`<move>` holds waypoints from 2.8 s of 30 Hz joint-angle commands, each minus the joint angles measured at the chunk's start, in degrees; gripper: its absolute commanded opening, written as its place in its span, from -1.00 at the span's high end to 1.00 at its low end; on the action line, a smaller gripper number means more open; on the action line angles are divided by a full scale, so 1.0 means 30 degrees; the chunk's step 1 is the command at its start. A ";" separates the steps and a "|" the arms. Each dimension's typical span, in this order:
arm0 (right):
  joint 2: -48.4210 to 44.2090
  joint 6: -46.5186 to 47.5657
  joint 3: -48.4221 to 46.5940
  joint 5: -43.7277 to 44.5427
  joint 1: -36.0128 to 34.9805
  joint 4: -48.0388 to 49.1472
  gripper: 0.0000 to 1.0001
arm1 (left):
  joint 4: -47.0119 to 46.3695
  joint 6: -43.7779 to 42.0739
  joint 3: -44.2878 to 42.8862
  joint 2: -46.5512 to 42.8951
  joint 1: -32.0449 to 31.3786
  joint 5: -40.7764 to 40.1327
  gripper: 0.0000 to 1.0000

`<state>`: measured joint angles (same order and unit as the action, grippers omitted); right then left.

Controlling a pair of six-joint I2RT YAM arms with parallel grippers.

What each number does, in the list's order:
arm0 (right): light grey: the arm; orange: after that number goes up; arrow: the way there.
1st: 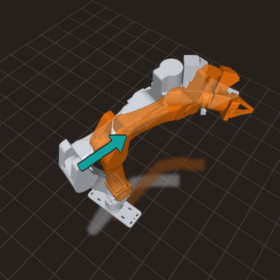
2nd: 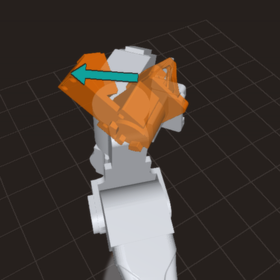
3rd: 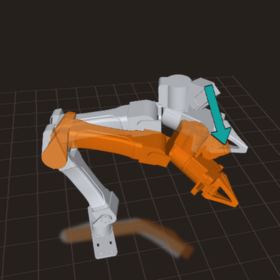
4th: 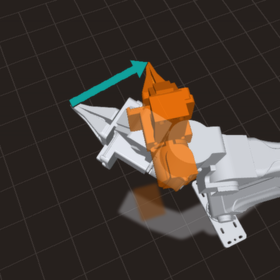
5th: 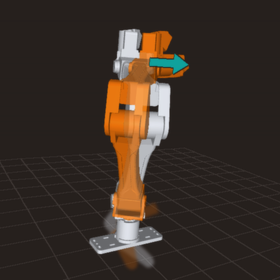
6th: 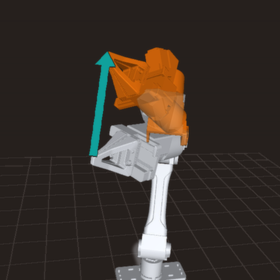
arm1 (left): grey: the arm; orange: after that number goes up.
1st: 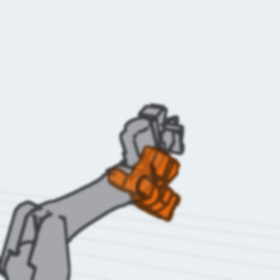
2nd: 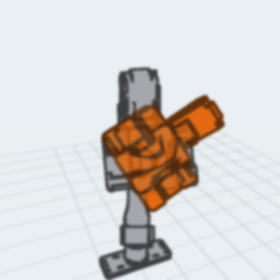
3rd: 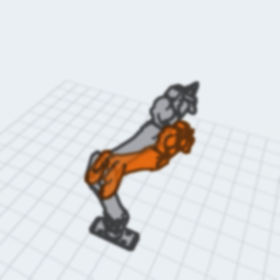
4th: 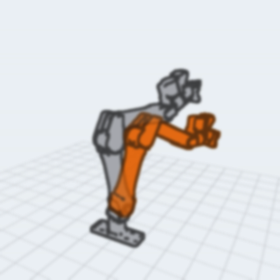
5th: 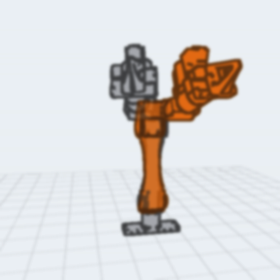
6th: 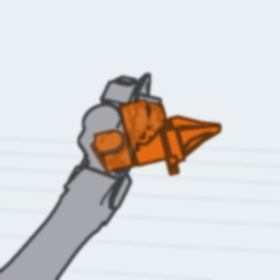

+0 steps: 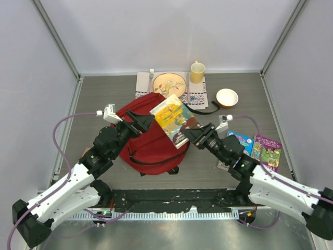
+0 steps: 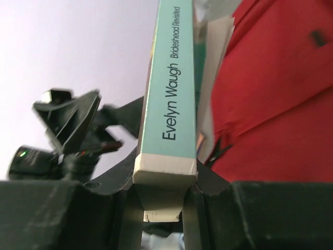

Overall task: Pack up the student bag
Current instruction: Pick up the book from the center of the board, then place the book in the student bag.

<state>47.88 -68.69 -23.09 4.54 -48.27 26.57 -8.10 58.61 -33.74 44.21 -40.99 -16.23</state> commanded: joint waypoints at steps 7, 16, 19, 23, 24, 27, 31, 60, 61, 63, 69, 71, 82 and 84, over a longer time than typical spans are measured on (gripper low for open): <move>-0.7080 0.3529 -0.3639 1.0379 0.0094 -1.4532 0.99 | 0.9665 -0.8102 -0.3869 0.2629 -0.0309 0.4791 -0.99; -1.0127 0.3999 -0.5310 1.2873 0.0095 -1.9750 0.98 | 1.0375 -1.1624 -0.5277 0.5711 -0.3321 0.6438 -0.99; -1.0451 0.3882 -0.5456 1.2757 0.0124 -2.0337 0.98 | 1.0463 -1.2123 -0.5745 0.6941 -0.4843 0.5620 -0.99; -1.0393 0.3502 -0.5253 1.2142 0.0124 -2.0370 0.99 | 1.0375 -1.2505 -0.6507 0.9017 -0.6197 0.4300 -0.99; -1.0335 0.3443 -0.5136 1.1938 0.0124 -2.0195 0.98 | 1.0375 -1.2679 -0.6886 0.9431 -0.6344 0.4093 -0.99; -1.0042 0.3354 -0.4901 1.1205 0.0124 -1.9667 0.98 | 1.0433 -1.3030 -0.7444 1.0689 -0.6668 0.3331 -0.99; -0.9632 0.3383 -0.4812 1.0589 0.0124 -1.9315 0.99 | 1.0258 -1.3471 -0.8089 1.1601 -0.6814 0.2540 -0.99; -0.9924 0.2827 -0.4285 1.0382 0.0095 -1.9461 0.98 | 0.8910 -1.3648 -0.7358 1.2861 -0.6814 0.3651 -0.04; -0.9982 0.2769 -0.4285 1.0383 0.0123 -1.9432 0.98 | 0.8910 -1.3648 -0.7358 1.2920 -0.6814 0.3768 -0.07; -1.0012 0.2739 -0.4285 1.0412 0.0095 -1.9519 0.98 | 0.8852 -1.3590 -0.7358 1.3125 -0.6814 0.4090 -0.15; -1.0042 0.2710 -0.4314 1.0529 0.0124 -1.9725 0.98 | 0.8705 -1.3443 -0.7416 1.3418 -0.6814 0.4267 0.01; -1.0071 0.2710 -0.4344 1.0529 0.0124 -1.9754 0.98 | 0.8705 -1.3326 -0.7446 1.3361 -0.6814 0.4238 0.10; -0.9983 0.2534 -0.4168 1.0530 0.0124 -1.9930 0.98 | 0.8588 -1.3150 -0.7387 1.2101 -0.6814 0.3915 0.91; -0.9954 0.2476 -0.4109 1.0471 0.0124 -1.9930 0.98 | 0.8588 -1.3120 -0.7358 1.1896 -0.6785 0.3770 1.00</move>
<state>18.63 -59.53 -34.59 33.76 -47.88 -39.51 19.92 19.20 -55.90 83.11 -61.17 -4.47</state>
